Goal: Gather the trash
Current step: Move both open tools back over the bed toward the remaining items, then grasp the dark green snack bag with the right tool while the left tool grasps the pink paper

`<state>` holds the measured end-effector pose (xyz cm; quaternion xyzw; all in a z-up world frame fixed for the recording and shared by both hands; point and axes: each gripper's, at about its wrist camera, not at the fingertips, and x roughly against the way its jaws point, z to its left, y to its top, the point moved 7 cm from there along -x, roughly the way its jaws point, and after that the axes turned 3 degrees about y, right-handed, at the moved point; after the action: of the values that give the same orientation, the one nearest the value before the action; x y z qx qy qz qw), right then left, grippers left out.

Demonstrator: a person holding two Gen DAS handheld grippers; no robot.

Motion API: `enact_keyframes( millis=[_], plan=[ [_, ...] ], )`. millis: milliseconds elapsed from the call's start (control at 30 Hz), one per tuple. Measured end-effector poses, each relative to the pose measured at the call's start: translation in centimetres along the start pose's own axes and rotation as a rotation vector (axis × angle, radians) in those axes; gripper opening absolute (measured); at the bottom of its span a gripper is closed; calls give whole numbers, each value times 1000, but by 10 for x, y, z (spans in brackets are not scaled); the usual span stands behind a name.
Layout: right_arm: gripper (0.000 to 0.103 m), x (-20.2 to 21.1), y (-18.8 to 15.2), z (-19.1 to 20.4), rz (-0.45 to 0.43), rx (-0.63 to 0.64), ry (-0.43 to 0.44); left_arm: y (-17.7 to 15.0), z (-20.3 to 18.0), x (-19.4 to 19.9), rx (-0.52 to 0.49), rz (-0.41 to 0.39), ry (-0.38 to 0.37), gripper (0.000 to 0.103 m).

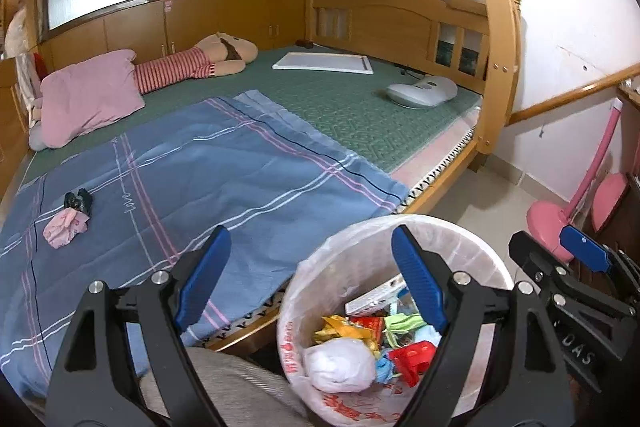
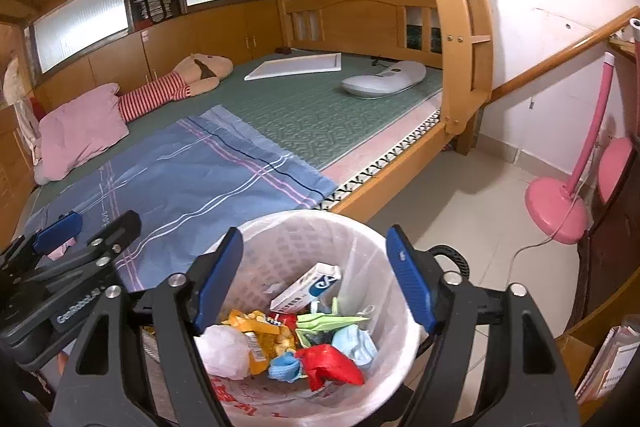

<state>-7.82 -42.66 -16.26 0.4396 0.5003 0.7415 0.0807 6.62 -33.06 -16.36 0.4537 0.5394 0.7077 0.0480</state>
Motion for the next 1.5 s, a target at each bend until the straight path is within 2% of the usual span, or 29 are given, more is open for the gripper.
enact_keyframes(
  millis=[100, 200, 333, 467, 600, 667, 800, 967, 1167, 1333, 1500],
  plan=[
    [77, -10, 5, 20, 15, 21, 34, 1, 27, -2, 48, 8, 13, 86],
    [82, -24, 10, 56, 40, 66, 92, 0, 63, 1, 94, -1, 41, 91],
    [85, -58, 12, 130, 131, 130, 239, -7, 129, 6, 164, -7, 107, 93],
    [85, -88, 11, 209, 205, 201, 363, -22, 215, 13, 237, -4, 244, 96],
    [85, -120, 4, 310, 284, 320, 488, -41, 300, 26, 338, -2, 380, 96],
    [85, -136, 1, 351, 333, 348, 537, -53, 343, 36, 386, -2, 466, 96],
    [85, -172, -8, 426, 455, 346, 624, -75, 401, 54, 453, 2, 584, 96],
    [85, -228, -18, 505, 596, 314, 633, -95, 449, 69, 515, 1, 669, 96],
    [85, -278, -40, 576, 659, 394, 572, -118, 469, 79, 576, 10, 672, 96],
    [84, -296, -61, 604, 712, 434, 546, -129, 480, 88, 634, 2, 658, 96],
    [84, -314, -80, 614, 773, 449, 495, -135, 484, 87, 664, 5, 647, 96]
  ],
)
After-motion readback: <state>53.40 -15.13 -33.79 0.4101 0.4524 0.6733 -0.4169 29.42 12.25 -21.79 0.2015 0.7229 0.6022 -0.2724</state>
